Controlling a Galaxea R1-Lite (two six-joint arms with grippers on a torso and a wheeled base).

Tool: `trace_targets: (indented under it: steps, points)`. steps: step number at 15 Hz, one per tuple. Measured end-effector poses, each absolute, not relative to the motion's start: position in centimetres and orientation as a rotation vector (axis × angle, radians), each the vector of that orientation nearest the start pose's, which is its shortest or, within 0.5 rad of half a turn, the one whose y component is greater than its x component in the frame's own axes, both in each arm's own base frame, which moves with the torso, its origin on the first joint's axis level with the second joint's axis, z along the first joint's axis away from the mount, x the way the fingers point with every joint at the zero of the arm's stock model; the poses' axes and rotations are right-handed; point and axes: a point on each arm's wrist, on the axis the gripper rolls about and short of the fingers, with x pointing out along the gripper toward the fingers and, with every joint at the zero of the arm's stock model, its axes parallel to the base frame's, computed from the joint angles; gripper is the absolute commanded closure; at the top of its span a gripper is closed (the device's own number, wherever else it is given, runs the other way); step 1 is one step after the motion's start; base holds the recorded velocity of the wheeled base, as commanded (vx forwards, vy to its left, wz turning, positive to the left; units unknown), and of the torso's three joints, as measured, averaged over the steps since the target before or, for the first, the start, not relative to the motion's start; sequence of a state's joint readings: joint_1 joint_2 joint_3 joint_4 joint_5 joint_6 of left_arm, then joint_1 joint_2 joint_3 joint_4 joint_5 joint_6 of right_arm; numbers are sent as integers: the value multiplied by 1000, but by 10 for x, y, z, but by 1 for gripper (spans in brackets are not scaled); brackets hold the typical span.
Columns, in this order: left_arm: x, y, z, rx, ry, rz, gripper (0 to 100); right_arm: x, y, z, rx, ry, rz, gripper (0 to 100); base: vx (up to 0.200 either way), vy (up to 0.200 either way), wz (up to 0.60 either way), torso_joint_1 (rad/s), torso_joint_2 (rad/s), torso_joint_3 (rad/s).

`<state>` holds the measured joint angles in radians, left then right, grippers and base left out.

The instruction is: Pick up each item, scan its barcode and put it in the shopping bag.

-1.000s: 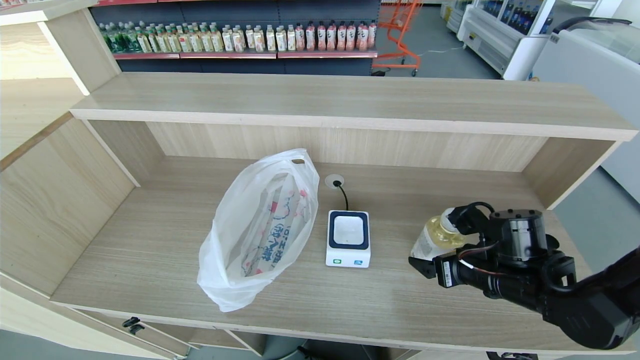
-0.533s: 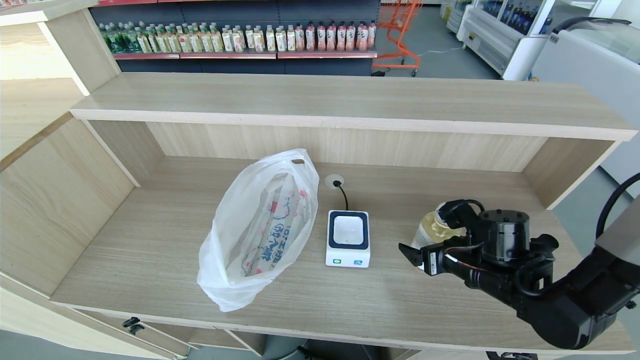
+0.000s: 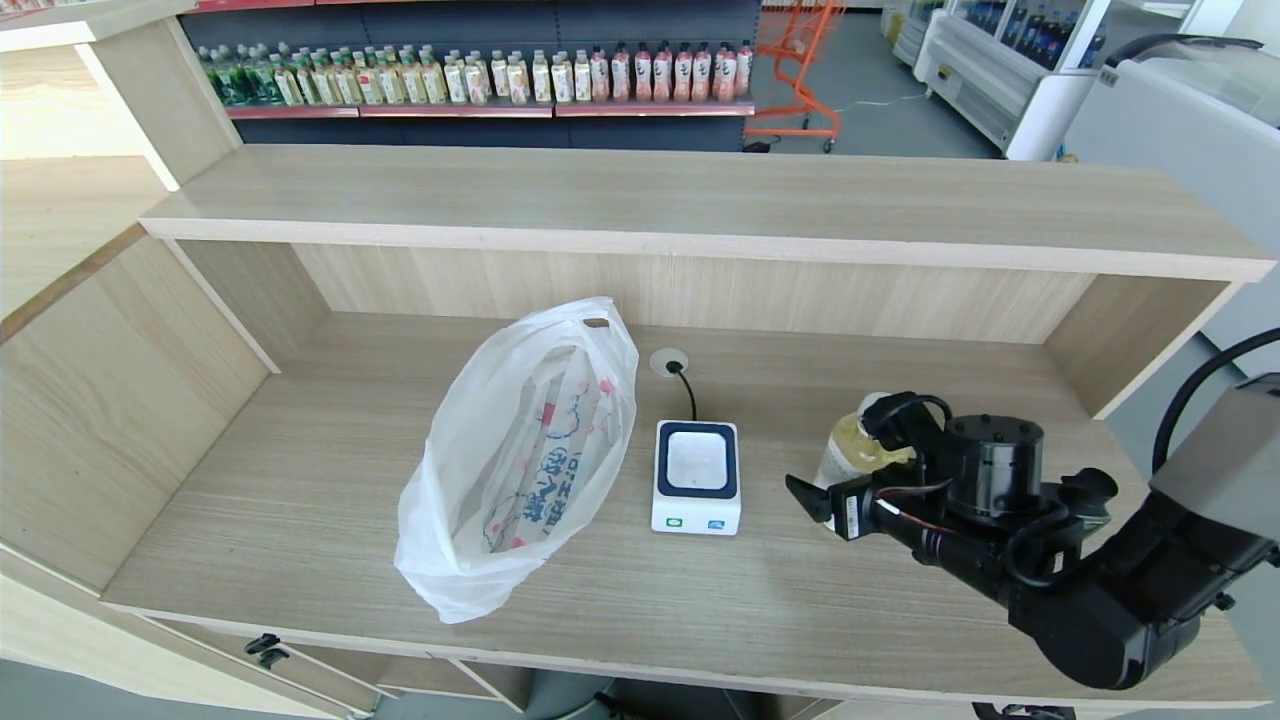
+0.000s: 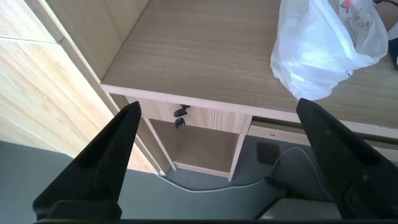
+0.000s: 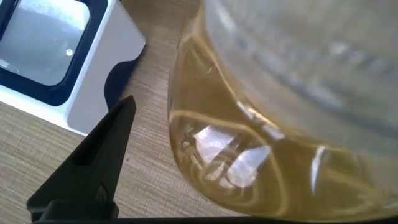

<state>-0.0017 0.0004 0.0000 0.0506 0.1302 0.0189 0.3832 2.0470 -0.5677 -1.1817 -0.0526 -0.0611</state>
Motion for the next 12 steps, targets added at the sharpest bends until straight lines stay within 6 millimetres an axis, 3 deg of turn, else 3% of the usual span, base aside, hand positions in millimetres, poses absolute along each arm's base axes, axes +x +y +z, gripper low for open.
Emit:
trace_targets:
  steps: [3,4,12]
  points:
    - [-23,3,70,22,52,128,0,305,122,69,-134,248,344,0,0,0,0,0,0,0]
    - [-23,3,70,22,52,128,0,305,123,69,-137,235,344,100,0,0,0,0,0,0]
    - [-23,3,70,22,52,128,0,308,126,71,-181,199,350,100,0,0,0,0,0,0]
